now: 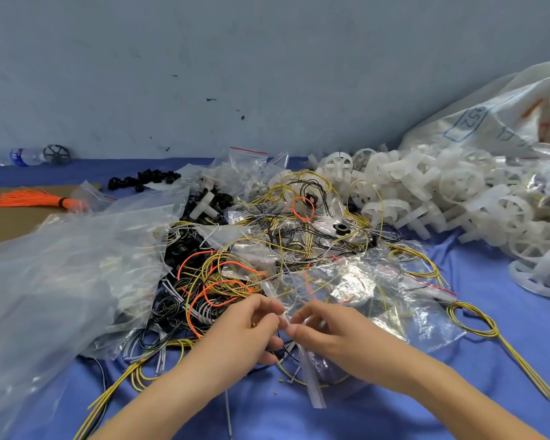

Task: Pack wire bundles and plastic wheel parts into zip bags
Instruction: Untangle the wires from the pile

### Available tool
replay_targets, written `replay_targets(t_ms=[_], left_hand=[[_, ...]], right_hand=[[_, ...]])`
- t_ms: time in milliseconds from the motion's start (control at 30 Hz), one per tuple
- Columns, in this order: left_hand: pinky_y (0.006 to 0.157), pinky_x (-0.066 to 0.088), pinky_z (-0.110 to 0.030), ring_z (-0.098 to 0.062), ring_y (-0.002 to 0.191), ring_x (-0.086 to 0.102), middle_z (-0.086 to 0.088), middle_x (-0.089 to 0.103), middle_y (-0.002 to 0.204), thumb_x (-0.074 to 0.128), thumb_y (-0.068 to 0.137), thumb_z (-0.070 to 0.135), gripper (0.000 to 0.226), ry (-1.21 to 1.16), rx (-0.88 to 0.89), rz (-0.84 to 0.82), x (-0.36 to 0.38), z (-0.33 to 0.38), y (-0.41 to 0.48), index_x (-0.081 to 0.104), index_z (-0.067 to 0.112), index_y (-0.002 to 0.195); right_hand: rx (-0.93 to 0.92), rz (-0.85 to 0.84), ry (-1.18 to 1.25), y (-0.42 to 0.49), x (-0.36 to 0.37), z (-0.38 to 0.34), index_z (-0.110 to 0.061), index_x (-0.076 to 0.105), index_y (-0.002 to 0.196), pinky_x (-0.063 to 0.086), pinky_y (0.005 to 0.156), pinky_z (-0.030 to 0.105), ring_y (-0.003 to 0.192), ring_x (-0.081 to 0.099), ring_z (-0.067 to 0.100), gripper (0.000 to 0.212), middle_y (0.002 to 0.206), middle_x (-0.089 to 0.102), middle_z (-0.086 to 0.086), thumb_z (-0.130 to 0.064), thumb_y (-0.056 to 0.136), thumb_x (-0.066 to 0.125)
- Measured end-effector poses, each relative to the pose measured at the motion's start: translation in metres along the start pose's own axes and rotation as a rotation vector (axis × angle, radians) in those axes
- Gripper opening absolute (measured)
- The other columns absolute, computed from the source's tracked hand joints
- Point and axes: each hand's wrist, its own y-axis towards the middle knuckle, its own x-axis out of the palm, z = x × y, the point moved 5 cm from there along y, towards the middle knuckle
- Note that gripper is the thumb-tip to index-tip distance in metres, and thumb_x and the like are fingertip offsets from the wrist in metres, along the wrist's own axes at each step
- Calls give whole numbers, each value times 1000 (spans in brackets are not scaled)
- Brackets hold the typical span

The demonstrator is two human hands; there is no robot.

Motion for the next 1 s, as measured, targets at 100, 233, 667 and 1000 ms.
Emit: replay_targets(t_ms=[100,233,667,1000], left_hand=[[65,59,-29,-11,72,67,-4,71,96,48,97,8,17,23,15,-3,-2,3,0,63,17,101],[66,58,-28,-11,75,67,-2,72,97,47,98,11,20,104,51,-34,-4,5,-2,65,19,97],[80,52,-35,-8,84,63,15,68,96,45,95,18,31,618,347,-16,-6,13,-11,63,42,102],[84,40,-25,-6,94,41,12,41,92,42,98,28,21,868,660,110,7,23,-19,59,30,109]], right_hand=[[-7,-27,35,2,-1,2,-35,63,96,40,61,28,61,49,4,20,70,61,-8,-54,89,61],[14,-37,106,2,-1,3,-32,65,93,45,66,36,65,53,8,19,70,62,-8,-50,87,67],[85,-43,69,1,-4,2,-26,65,79,45,53,16,56,54,-2,18,63,61,-13,-41,88,69],[-54,133,16,-2,-10,-18,-25,60,78,34,48,18,51,48,1,24,57,59,-13,-48,86,59]])
